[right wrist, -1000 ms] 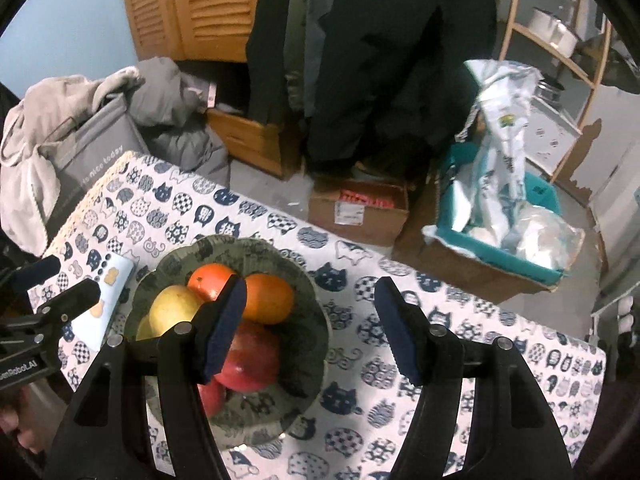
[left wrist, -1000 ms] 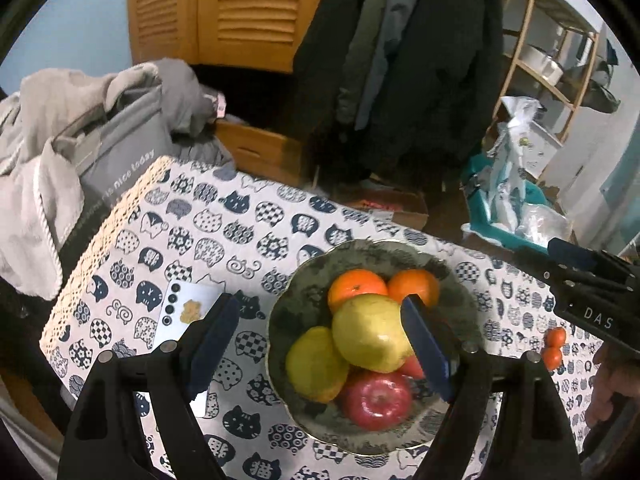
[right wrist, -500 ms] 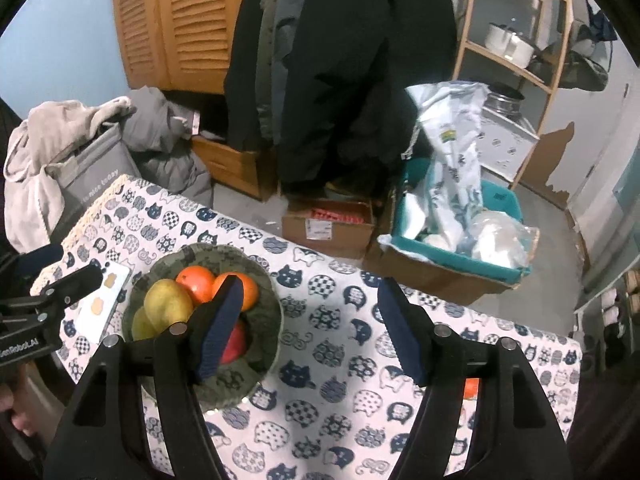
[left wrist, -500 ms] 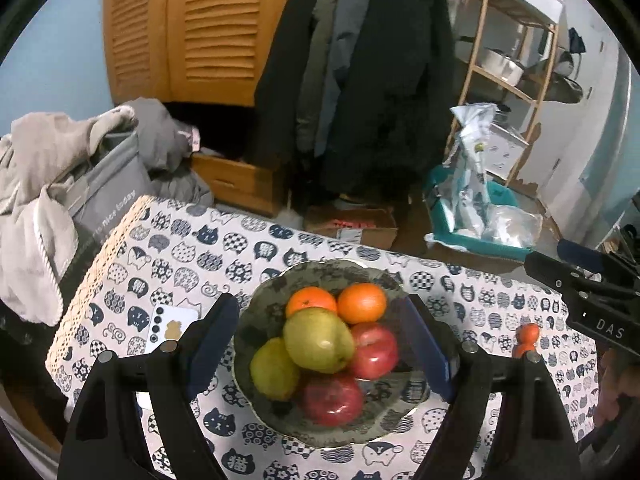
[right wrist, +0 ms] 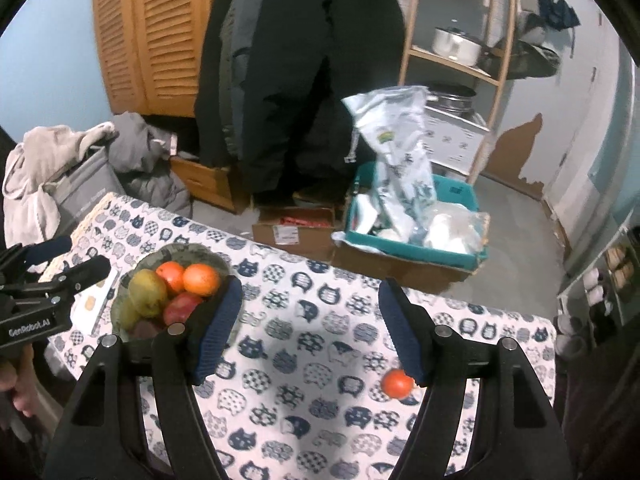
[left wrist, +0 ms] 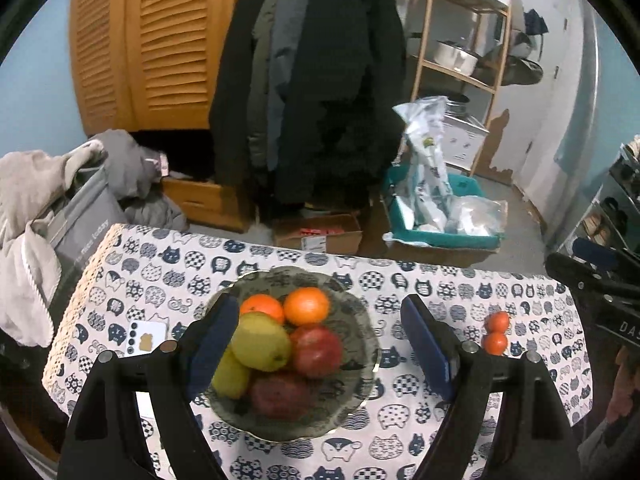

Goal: Organize fruits
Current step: 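Lift both open tools away from the bowl toward the two tangerines, then lower the right tool onto a tangerine and close on it while the left tool follows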

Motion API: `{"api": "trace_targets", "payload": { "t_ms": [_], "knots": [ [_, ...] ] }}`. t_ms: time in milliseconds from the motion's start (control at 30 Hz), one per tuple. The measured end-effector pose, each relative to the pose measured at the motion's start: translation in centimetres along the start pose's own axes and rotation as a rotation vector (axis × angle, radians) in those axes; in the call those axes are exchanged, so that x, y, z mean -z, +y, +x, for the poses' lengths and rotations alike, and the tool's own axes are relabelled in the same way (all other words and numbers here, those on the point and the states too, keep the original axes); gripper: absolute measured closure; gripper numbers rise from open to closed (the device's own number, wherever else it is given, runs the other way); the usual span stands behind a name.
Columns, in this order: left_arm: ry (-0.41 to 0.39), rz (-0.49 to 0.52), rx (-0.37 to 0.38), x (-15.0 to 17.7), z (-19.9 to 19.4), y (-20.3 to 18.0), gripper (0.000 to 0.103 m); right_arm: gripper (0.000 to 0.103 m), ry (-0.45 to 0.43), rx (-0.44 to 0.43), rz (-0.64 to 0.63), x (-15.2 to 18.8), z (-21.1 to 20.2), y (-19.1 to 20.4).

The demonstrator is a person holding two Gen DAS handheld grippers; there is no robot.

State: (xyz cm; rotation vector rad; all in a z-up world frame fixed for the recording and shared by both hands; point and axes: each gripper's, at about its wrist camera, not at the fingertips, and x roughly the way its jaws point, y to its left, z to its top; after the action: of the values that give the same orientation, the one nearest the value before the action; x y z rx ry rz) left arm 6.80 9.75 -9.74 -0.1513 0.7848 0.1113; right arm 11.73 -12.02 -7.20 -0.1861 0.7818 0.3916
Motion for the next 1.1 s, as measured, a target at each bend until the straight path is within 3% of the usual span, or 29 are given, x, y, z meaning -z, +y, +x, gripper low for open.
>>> {"api": "trace_targets", "payload": {
  "t_ms": [667,1100],
  "knots": [
    [0.039,0.140,0.080,-0.1,2.0,-11.2,0.018,0.028,0.021,0.138,0.177,5.7,-3.2,-11.8],
    [0.119,0.188,0.064,0.8,7.2,-14.8,0.018,0.028,0.131,0.141,0.227,8.2,2.3,-15.2]
  ]
}}
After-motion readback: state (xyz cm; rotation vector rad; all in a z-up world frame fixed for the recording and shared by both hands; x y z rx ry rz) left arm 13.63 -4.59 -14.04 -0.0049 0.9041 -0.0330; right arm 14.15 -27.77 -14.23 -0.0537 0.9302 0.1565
